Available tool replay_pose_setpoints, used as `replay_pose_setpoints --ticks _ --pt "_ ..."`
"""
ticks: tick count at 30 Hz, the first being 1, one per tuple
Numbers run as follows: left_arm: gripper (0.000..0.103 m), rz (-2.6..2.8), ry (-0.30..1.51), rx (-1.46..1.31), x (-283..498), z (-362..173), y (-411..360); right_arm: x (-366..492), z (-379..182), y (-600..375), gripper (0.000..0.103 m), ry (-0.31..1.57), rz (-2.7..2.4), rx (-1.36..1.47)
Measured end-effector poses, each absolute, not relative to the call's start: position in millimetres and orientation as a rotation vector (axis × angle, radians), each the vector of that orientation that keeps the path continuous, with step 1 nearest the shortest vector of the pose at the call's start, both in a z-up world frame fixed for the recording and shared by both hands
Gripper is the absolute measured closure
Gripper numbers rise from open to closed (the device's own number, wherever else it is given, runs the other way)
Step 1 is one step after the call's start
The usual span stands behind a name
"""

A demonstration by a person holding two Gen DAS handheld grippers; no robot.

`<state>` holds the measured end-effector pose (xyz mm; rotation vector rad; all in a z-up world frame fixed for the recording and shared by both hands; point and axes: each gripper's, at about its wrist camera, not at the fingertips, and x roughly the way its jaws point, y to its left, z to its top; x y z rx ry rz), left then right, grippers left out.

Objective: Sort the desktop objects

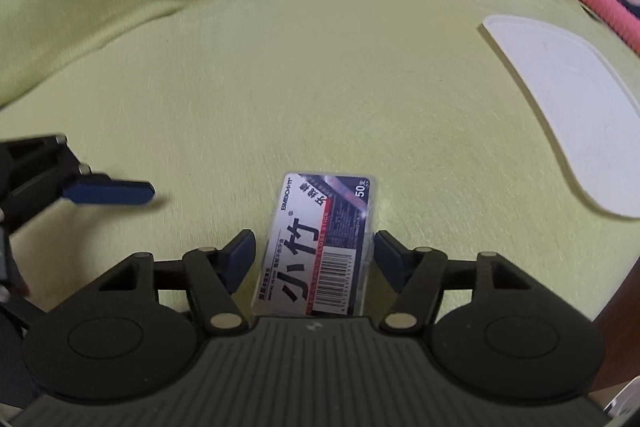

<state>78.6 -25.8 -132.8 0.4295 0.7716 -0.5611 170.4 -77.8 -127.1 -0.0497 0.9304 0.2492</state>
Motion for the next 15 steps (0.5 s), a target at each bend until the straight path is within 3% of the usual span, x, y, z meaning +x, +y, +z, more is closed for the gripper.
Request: replay_pose_setpoints --ticks 2,15 --pt "0.026 -0.565 0.77 0.439 84.7 -130.1 -31.8 171.6 -126.6 -72.8 0.048 0.922 0.255 -0.085" --pt "0.026 -0.668 0.768 0.516 89.8 -134.9 -62.8 176.9 -121.7 -86.5 0.05 0.999 0.249 -0.118"
